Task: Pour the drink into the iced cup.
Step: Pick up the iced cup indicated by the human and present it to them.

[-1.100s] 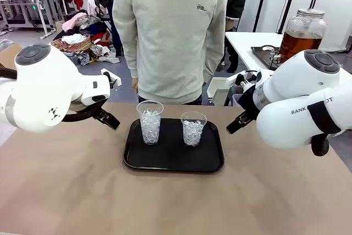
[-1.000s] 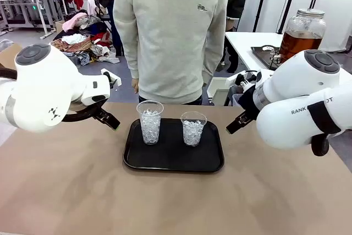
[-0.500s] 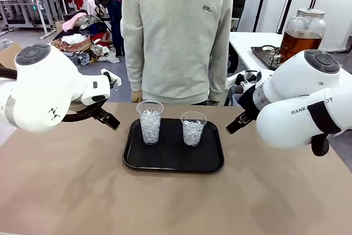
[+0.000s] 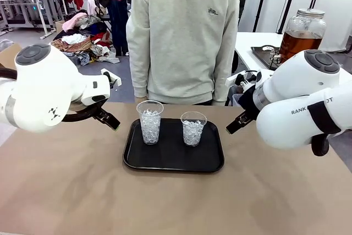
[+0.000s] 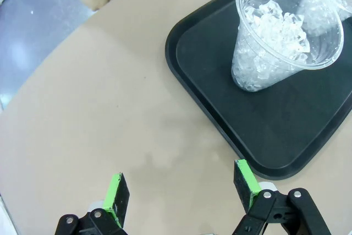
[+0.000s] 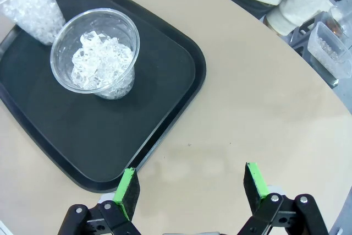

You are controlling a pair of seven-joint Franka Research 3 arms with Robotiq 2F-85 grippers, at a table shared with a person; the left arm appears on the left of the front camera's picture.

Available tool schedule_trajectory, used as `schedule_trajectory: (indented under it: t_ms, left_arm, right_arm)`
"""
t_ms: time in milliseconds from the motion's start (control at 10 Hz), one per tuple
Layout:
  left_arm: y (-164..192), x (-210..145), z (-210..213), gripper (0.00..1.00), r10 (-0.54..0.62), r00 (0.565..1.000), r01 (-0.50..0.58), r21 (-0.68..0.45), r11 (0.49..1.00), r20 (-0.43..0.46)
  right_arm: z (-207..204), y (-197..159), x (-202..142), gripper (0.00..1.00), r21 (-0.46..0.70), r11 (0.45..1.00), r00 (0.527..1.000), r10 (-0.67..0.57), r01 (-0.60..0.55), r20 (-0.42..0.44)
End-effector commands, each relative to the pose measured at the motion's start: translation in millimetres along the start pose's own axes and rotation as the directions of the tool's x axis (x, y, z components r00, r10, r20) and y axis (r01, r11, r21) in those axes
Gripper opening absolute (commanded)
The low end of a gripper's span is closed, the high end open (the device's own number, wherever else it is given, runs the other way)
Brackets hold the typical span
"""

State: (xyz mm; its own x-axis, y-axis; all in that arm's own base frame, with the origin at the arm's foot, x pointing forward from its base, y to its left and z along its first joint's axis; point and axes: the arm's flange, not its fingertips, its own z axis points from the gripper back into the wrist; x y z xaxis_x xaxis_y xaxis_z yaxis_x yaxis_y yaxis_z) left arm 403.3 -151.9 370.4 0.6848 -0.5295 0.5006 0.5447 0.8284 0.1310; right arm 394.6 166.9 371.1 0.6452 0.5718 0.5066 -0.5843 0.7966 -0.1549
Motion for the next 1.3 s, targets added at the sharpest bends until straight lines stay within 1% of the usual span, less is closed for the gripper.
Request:
schedule_trajectory:
  t_ms: [0, 200, 300, 400, 500, 700, 800, 900, 1000, 1100, 1200]
  left_arm:
    - [0, 0, 0, 1.00, 0.000, 1.000, 0.000, 0.000, 1.000, 0.000]
    - [0, 0, 0, 1.00, 0.000, 1.000, 0.000, 0.000, 1.000, 0.000]
    - [0, 0, 0, 1.00, 0.000, 1.000, 0.000, 0.000, 1.000, 0.000]
    - [5, 3, 7, 1.00, 0.002, 1.000, -0.002, -0.014, 1.000, 0.001]
    - [9, 6, 17, 1.00, 0.000, 1.000, 0.000, -0.040, 0.999, -0.001]
    - [23, 10, 40, 1.00, 0.016, 1.000, -0.017, -0.105, 0.994, -0.010]
    - [31, 13, 50, 1.00, 0.019, 1.000, -0.021, -0.150, 0.988, -0.019]
    - [38, 15, 60, 1.00, 0.017, 0.999, -0.025, -0.240, 0.971, -0.036]
    - [48, 16, 69, 1.00, 0.030, 0.999, -0.041, -0.283, 0.958, -0.045]
    - [60, 15, 75, 1.00, 0.045, 0.998, -0.059, -0.351, 0.935, -0.046]
    - [71, 13, 79, 1.00, 0.065, 0.997, -0.076, -0.393, 0.916, -0.041]
  right_arm:
    - [0, 0, 0, 1.00, 0.000, 1.000, 1.000, -0.001, 0.001, 0.000]
    - [0, 0, 0, 1.00, 0.000, 1.000, 1.000, 0.000, 0.000, 0.000]
    - [3, -2, 5, 1.00, 0.035, 0.999, 1.000, 0.001, 0.000, -0.015]
    - [9, -5, 10, 1.00, 0.078, 0.997, 0.999, -0.022, 0.024, -0.029]
    - [18, -9, 14, 1.00, 0.121, 0.992, 0.998, -0.035, 0.041, -0.052]
    - [39, -21, 24, 1.00, 0.178, 0.981, 0.996, -0.062, 0.071, -0.059]
    - [49, -28, 29, 1.00, 0.200, 0.975, 0.994, -0.085, 0.096, -0.061]
    - [59, -35, 32, 1.00, 0.230, 0.967, 0.993, -0.100, 0.112, -0.063]
    - [67, -43, 35, 1.00, 0.261, 0.955, 0.990, -0.129, 0.141, -0.063]
    - [75, -52, 37, 1.00, 0.306, 0.935, 0.984, -0.166, 0.177, -0.061]
    - [83, -64, 36, 1.00, 0.386, 0.894, 0.973, -0.224, 0.228, -0.058]
